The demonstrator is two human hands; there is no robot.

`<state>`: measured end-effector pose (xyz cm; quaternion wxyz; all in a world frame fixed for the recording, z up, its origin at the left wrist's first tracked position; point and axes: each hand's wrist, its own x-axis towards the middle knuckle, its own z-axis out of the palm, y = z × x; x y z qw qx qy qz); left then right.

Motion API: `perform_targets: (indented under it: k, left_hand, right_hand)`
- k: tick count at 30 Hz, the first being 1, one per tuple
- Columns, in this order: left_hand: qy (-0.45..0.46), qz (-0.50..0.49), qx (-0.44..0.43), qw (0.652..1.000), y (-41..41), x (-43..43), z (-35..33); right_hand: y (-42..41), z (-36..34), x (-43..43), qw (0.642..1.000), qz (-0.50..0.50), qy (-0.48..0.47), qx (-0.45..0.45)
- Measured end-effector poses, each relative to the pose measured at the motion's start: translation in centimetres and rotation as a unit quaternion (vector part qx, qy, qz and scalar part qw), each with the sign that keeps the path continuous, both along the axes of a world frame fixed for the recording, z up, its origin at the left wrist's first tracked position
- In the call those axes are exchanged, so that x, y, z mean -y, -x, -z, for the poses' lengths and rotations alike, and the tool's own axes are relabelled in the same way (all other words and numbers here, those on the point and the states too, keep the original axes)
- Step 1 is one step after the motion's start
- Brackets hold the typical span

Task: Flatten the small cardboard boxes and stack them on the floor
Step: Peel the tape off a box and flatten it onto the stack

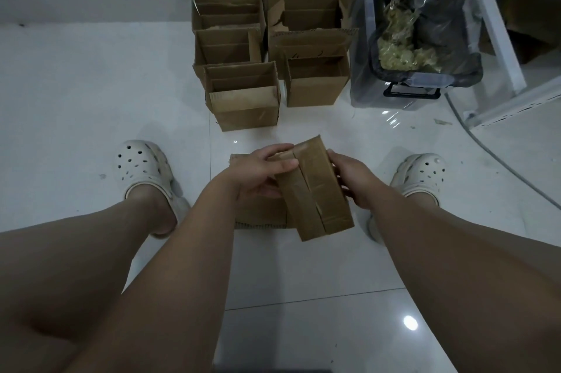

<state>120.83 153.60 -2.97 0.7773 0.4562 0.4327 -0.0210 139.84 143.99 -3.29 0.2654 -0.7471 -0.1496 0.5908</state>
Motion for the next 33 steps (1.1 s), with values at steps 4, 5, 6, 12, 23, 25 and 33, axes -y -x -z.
perform_targets:
  k: [4,5,6,12,23,25,33]
  left_hand:
    - [-0.022,0.049,-0.051,0.997,0.1,0.5,0.3]
    - [-0.026,0.069,-0.070,0.995,-0.1,0.6,0.3]
    - [-0.037,0.087,-0.093,0.991,-0.3,0.7,0.4]
    - [-0.150,0.096,-0.191,0.965,-1.6,2.3,2.0]
    - [-0.170,0.048,-0.240,0.955,-0.3,2.6,3.2]
    - [-0.201,0.030,-0.214,0.955,0.0,2.2,2.8]
    - [-0.175,-0.057,-0.248,0.951,0.6,0.6,2.1]
  right_hand:
    - [0.9,0.5,-0.3,0.998,-0.051,0.030,0.018]
    - [1.1,0.8,-0.4,0.998,-0.053,0.034,0.013]
    - [1.4,1.0,-0.4,0.998,-0.048,0.028,0.005]
    - [2.8,2.9,0.3,0.981,-0.017,-0.038,0.192]
    - [4.1,3.7,4.9,0.938,0.329,0.037,-0.101]
    - [3.8,3.7,4.4,0.930,0.357,-0.023,-0.084]
    - [2.8,2.9,1.7,0.966,0.244,-0.079,0.035]
